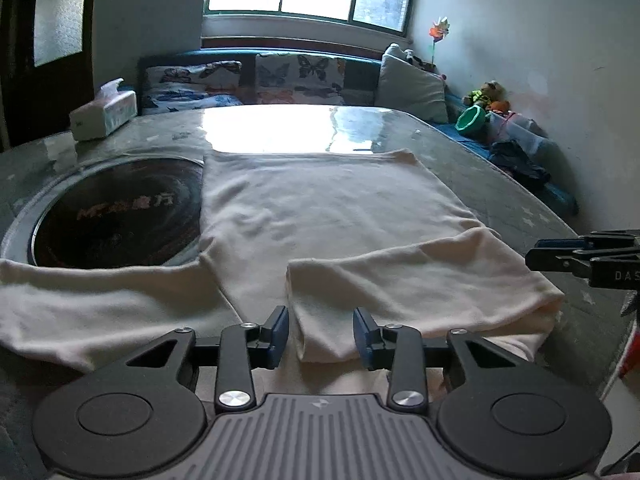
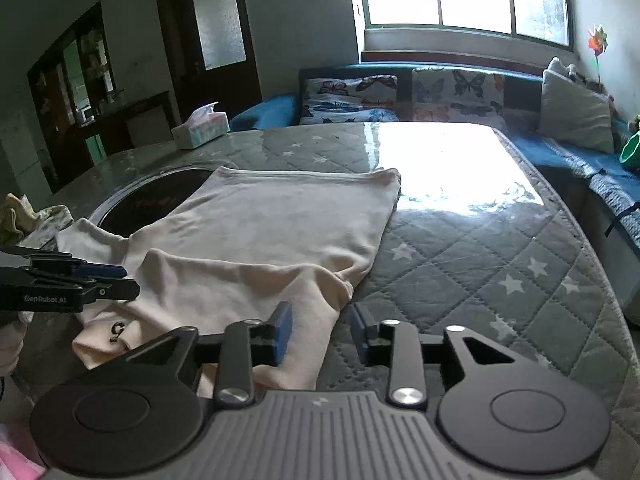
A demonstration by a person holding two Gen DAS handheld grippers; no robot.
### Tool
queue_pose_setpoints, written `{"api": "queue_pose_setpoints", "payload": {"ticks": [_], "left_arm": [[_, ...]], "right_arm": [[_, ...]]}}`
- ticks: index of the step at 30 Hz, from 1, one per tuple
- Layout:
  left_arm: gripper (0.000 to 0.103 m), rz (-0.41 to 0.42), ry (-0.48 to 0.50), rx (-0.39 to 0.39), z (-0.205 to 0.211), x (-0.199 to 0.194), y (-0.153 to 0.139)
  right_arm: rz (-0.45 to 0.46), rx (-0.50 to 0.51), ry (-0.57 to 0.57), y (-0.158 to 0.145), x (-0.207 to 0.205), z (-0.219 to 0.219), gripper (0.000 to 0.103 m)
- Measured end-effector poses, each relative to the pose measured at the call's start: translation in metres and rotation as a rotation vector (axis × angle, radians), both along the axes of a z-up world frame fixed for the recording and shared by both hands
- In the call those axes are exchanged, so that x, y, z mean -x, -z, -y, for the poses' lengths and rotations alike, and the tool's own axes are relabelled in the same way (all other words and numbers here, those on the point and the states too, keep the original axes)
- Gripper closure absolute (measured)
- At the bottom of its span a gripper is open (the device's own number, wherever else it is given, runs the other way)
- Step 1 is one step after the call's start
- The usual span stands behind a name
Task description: Fold clothes
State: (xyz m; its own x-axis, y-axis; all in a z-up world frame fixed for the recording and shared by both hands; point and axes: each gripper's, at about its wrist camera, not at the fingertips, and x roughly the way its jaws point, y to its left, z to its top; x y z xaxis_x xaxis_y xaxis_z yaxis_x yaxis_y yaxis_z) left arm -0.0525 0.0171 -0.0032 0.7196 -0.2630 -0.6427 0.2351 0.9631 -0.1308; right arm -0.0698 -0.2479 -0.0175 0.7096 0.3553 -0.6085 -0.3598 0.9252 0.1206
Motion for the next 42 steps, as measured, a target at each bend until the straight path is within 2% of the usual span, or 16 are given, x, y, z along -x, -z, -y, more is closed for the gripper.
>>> {"api": "queue_pose_setpoints", "payload": {"ticks": [3,9,11,14,19,24,27,32,36,42], "left_arm": [[0.1,0.016,-0.007,-0.004,-0.001,0.0,-0.003],[0.101,0.132,-0.022,0.015,-0.007,0.006,-0.035],[0.101,0.132,-0.026,0.011,-0.008,0.005,-0.036],[0.101,0.133,-0.033,0.005,-0.011,0.004,-0.037],[0.099,0.084,-0.037,-0.034,-0.013,0.0,-0.023],[0.091,0.082,-0.067,-0.071,-0.018,0.0,-0.02],[0.09,0.103,-0.086,-0.041,-0.022,0.001,-0.026],[0.09,0.086,-0.011,-0.02,-0.007,0.002,-0.022],[0.09,0.049,0.027,-0.022,0.004,-0.001,-0.008],[0.09,0.026,0.016,-0.013,-0.001,-0.002,-0.001]], "right_arm": [[0.006,0.006,0.009,0.0,0.005,0.003,0.061],[0.012,0.003,0.04,-0.003,0.012,0.013,0.059],[0.016,0.001,0.043,-0.004,0.013,0.014,0.055],[-0.005,-0.005,0.029,0.003,0.012,0.01,0.055],[-0.04,0.034,0.009,0.015,0.012,0.003,0.055],[-0.012,0.055,0.0,0.005,0.009,0.003,0.055],[0.026,0.048,-0.004,-0.002,0.004,-0.001,0.057],[0.039,0.041,-0.083,-0.002,-0.012,-0.023,0.075],[0.042,0.057,-0.134,0.006,-0.025,-0.041,0.078],[0.023,0.084,-0.141,0.023,-0.039,-0.045,0.079]]}}
